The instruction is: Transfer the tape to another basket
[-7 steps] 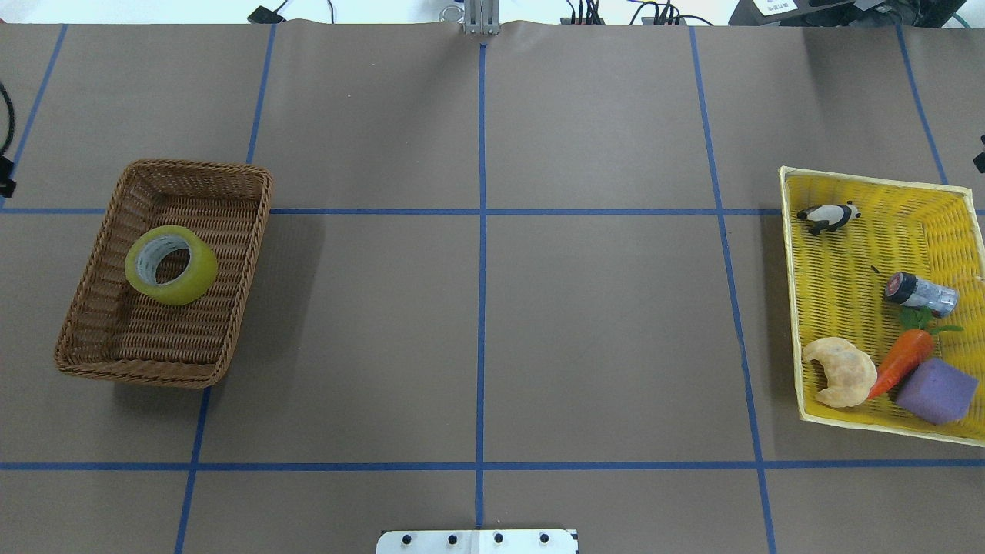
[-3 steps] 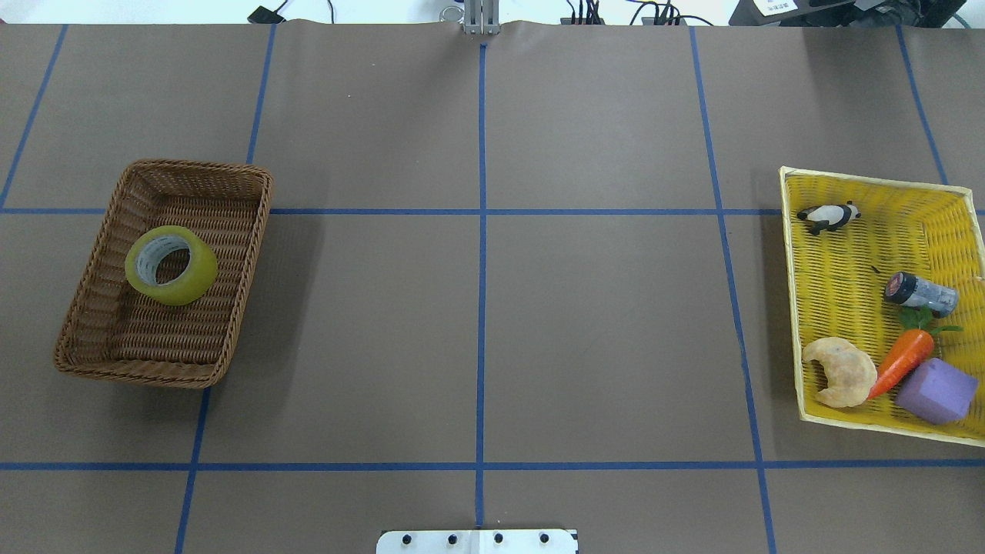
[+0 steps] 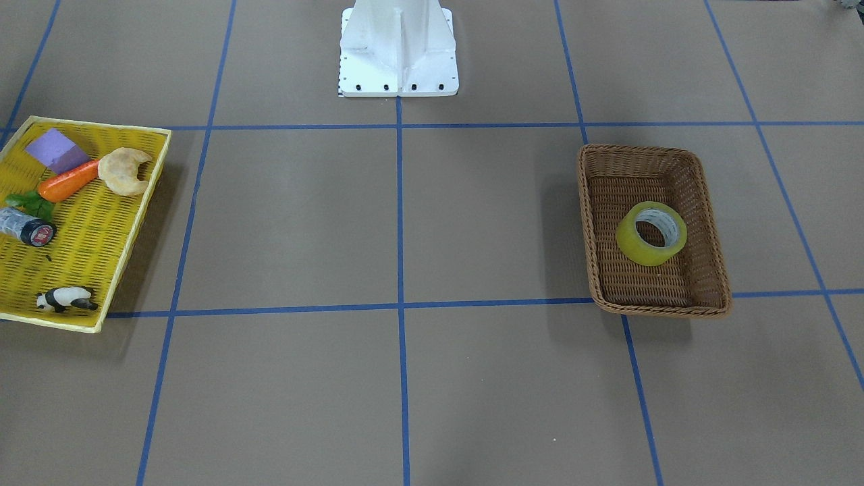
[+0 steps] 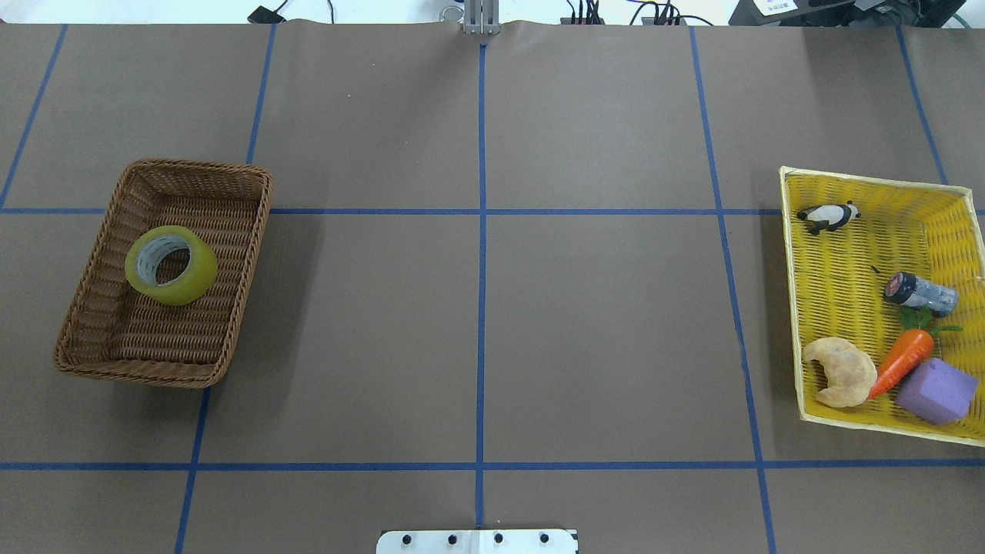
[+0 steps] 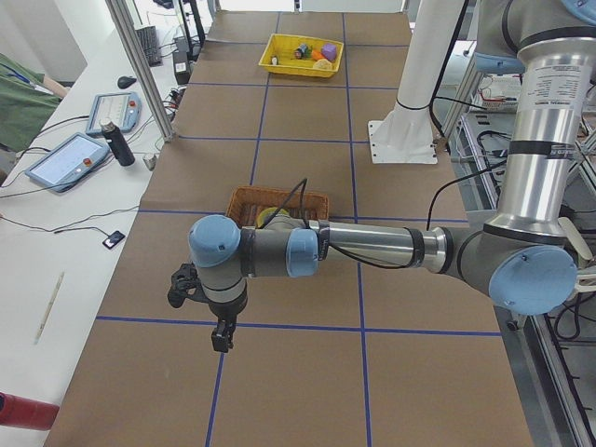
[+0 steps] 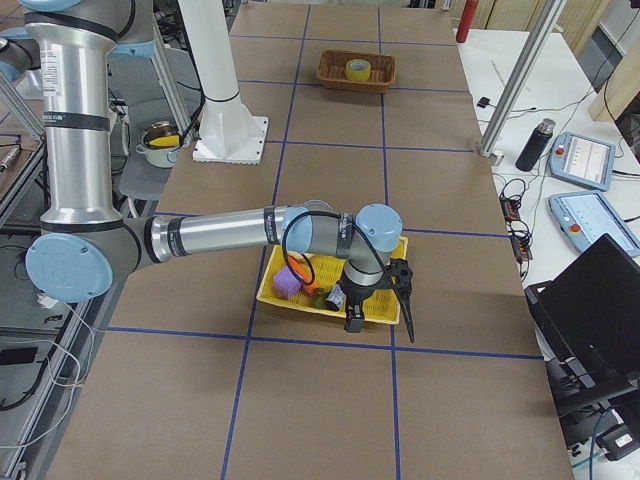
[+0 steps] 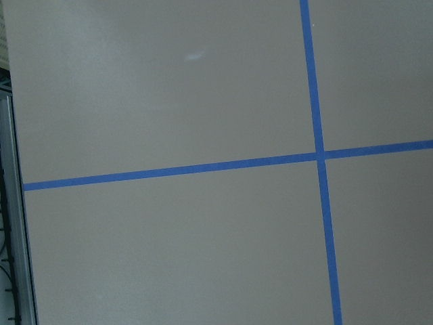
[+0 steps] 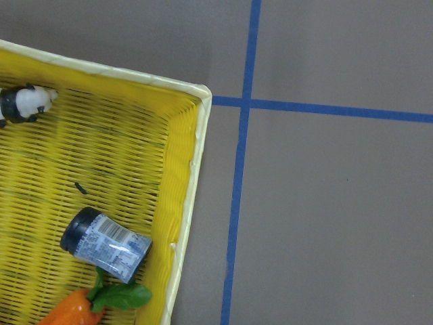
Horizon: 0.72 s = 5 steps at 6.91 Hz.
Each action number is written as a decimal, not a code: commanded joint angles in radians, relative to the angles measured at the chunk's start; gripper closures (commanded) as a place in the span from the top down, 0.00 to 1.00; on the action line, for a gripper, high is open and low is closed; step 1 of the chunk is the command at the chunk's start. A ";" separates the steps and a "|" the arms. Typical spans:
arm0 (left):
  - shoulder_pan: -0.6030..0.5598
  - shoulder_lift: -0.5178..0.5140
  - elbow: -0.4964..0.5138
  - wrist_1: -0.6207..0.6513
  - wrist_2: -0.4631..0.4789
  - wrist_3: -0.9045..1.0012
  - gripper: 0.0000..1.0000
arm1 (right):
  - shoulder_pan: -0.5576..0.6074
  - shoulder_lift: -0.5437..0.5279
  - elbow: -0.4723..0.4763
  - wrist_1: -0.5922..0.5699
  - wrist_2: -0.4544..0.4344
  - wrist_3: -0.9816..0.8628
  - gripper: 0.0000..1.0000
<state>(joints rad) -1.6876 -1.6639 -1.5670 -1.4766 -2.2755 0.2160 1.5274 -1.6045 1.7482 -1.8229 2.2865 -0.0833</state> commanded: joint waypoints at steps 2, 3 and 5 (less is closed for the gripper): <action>0.012 0.016 -0.028 0.002 -0.021 -0.006 0.99 | 0.020 -0.034 -0.071 0.072 -0.001 0.000 1.00; 0.038 0.016 -0.027 0.002 -0.019 -0.007 0.99 | 0.025 -0.028 -0.073 0.103 -0.002 0.008 1.00; 0.042 0.018 -0.025 0.002 -0.016 -0.010 0.99 | 0.025 -0.023 -0.073 0.105 -0.001 0.010 1.00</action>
<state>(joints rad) -1.6503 -1.6468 -1.5934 -1.4743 -2.2942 0.2081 1.5515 -1.6295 1.6767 -1.7240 2.2846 -0.0750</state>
